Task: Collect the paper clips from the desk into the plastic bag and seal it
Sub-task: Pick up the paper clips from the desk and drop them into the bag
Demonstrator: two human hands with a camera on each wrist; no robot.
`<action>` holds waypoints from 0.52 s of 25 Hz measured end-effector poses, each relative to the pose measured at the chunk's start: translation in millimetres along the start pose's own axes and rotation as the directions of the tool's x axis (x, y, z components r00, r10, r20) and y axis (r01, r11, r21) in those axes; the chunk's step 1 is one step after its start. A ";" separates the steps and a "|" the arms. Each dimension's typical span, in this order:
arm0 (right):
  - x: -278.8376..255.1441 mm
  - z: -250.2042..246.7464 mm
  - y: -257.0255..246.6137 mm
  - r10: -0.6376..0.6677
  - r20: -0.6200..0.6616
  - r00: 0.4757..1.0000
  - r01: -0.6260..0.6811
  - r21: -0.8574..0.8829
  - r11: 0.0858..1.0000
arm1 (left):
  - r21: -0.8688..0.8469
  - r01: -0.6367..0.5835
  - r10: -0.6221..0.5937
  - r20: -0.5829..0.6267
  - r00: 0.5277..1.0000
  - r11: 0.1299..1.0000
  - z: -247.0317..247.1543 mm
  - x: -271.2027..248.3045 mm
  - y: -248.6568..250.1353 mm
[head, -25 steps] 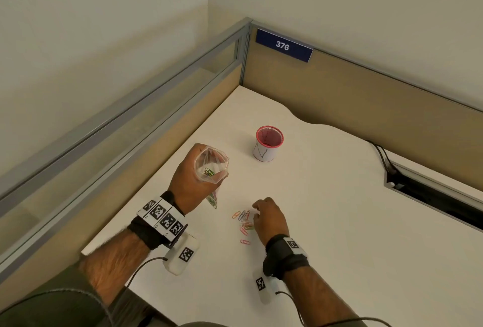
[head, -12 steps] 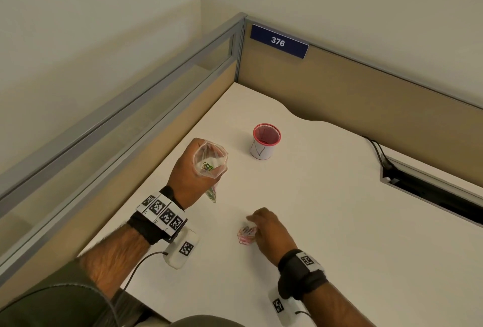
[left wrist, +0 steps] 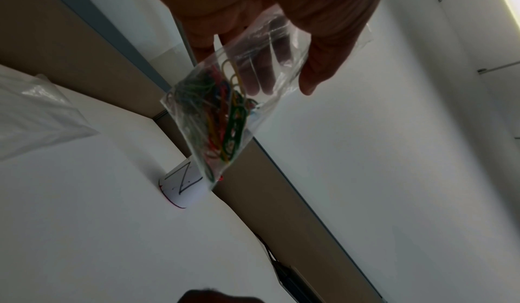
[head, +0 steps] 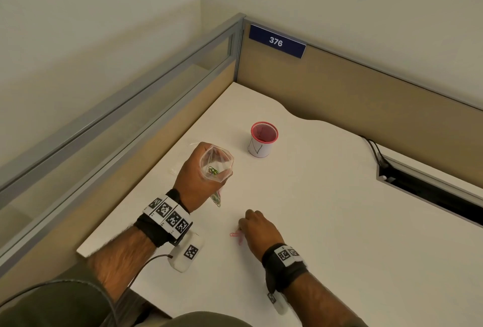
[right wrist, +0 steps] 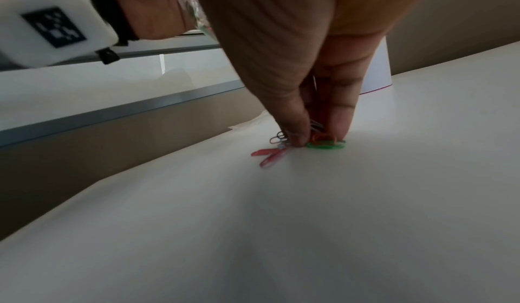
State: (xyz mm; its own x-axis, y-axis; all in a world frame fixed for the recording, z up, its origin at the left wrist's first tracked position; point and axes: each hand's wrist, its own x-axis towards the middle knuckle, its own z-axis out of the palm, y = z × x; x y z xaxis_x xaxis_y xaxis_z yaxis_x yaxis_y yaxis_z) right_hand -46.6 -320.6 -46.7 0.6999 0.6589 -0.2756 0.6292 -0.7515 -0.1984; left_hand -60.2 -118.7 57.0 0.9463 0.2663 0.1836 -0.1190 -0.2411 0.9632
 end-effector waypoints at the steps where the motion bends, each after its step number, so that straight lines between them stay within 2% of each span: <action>1: 2.8 -1.3 0.7 0.014 -0.004 1.000 -0.014 -0.001 1.000 | 0.008 -0.001 0.001 0.002 1.000 1.000 0.0 -1.1 1.4; 5: 13.5 -5.3 14.1 0.130 0.002 0.991 -0.130 0.097 0.987 | 0.042 -0.002 0.002 0.004 1.000 0.999 -3.1 -3.1 5.8; 9: 8.8 -24.9 28.0 0.299 -0.018 0.954 -0.272 0.369 0.889 | 0.048 -0.007 0.007 -0.002 1.000 0.999 -6.2 1.1 4.2; 11: 1.6 -51.3 27.3 0.358 -0.084 0.930 -0.255 0.555 0.792 | 0.052 0.004 -0.004 0.002 1.000 0.999 -5.4 2.5 2.9; 13: -5.8 -87.8 18.7 0.366 -0.198 0.909 -0.153 0.660 0.736 | 0.058 0.025 -0.025 0.003 1.000 0.998 -3.0 3.8 2.5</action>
State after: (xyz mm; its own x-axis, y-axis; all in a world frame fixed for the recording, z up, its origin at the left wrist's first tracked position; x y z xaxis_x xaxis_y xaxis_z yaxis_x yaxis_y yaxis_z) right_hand -9.2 -335.4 33.8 0.9337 0.3305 -0.1373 0.1329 -0.6765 -0.7244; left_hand -57.8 -115.5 60.8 0.9499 0.2693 0.1585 -0.0775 -0.2885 0.9543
